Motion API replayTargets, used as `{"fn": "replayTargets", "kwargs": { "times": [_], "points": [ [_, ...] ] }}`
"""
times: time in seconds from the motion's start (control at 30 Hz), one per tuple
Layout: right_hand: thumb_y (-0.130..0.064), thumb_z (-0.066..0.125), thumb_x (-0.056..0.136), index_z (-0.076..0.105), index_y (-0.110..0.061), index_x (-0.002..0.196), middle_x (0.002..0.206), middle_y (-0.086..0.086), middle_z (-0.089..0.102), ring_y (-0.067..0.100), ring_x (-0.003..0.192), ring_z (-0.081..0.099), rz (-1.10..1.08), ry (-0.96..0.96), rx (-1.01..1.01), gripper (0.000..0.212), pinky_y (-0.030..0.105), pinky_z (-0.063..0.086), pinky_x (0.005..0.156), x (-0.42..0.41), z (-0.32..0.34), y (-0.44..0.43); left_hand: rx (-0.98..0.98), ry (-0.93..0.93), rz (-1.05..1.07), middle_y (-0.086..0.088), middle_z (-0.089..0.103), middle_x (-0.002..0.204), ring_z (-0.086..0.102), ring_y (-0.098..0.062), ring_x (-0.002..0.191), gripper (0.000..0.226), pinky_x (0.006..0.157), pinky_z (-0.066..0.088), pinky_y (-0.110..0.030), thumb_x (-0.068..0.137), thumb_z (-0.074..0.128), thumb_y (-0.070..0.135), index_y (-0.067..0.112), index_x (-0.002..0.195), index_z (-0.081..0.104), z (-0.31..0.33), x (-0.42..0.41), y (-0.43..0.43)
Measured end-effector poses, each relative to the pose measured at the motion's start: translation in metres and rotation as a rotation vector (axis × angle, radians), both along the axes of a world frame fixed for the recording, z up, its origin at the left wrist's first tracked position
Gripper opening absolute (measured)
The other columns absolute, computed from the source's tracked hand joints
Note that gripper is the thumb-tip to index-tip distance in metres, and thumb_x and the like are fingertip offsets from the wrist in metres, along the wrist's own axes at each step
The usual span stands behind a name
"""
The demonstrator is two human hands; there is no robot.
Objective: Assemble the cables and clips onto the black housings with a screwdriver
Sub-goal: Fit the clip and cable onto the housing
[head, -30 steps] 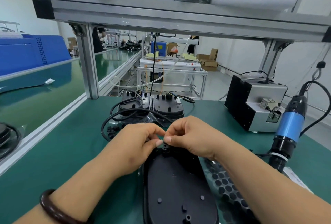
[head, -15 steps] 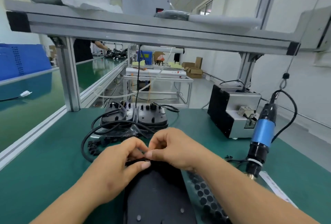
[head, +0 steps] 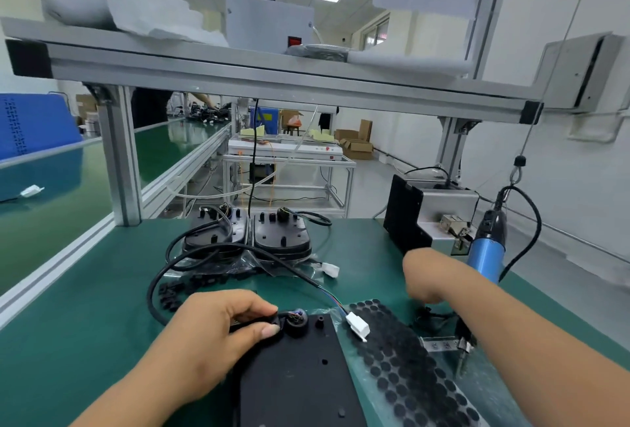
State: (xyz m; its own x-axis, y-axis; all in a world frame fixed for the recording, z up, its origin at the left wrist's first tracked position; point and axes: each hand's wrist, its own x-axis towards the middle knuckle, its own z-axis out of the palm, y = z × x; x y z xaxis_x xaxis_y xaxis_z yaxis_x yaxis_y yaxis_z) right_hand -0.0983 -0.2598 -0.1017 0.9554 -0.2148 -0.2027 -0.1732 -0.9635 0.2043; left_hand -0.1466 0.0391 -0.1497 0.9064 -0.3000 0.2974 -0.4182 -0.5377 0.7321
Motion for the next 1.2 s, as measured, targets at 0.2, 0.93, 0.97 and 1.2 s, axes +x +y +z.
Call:
{"fn": "replayTargets", "kwargs": {
  "times": [0.2, 0.93, 0.97, 1.2],
  "points": [
    [-0.001, 0.044, 0.084, 0.037, -0.013, 0.055, 0.061, 0.004, 0.033, 0.017, 0.051, 0.03, -0.012, -0.065, -0.02, 0.033, 0.025, 0.026, 0.047, -0.003, -0.018, -0.006, -0.015, -0.004, 0.001, 0.028, 0.071, 0.084, 0.066, 0.009, 0.084, 0.016, 0.087, 0.053, -0.024, 0.075, 0.08, 0.029, 0.037, 0.087, 0.074, -0.002, 0.0, 0.001],
    [-0.026, 0.064, 0.09, 0.063, -0.026, 0.073, 0.064, -0.01, 0.061, 0.0, 0.058, 0.055, 0.627, -0.133, 0.936, 0.017, 0.012, 0.044, 0.058, -0.042, 0.013, 0.095, 0.226, -0.206, -0.031, 0.035, 0.061, 0.094, 0.055, 0.015, 0.097, 0.024, 0.089, 0.045, -0.012, 0.081, 0.072, 0.039, 0.045, 0.103, 0.065, 0.005, -0.002, 0.003],
    [-0.025, 0.064, 0.09, 0.061, -0.027, 0.073, 0.062, -0.013, 0.056, -0.001, 0.056, 0.05, 0.655, -0.131, 0.943, 0.018, 0.011, 0.041, 0.057, -0.041, 0.01, 0.102, 0.224, -0.218, -0.037, 0.035, 0.061, 0.092, 0.055, 0.014, 0.096, 0.023, 0.087, 0.045, -0.012, 0.081, 0.073, 0.038, 0.049, 0.098, 0.063, 0.006, -0.002, 0.002],
    [-0.026, 0.066, 0.089, 0.059, -0.025, 0.066, 0.058, -0.014, 0.045, 0.002, 0.053, 0.038, 0.635, -0.069, 0.988, 0.024, 0.012, 0.034, 0.053, -0.038, 0.004, 0.105, 0.339, -0.169, -0.08, 0.025, 0.057, 0.108, 0.053, 0.006, 0.102, 0.039, 0.092, 0.047, -0.024, 0.085, 0.066, 0.037, 0.043, 0.12, 0.051, 0.013, 0.001, 0.0]
  ]
}}
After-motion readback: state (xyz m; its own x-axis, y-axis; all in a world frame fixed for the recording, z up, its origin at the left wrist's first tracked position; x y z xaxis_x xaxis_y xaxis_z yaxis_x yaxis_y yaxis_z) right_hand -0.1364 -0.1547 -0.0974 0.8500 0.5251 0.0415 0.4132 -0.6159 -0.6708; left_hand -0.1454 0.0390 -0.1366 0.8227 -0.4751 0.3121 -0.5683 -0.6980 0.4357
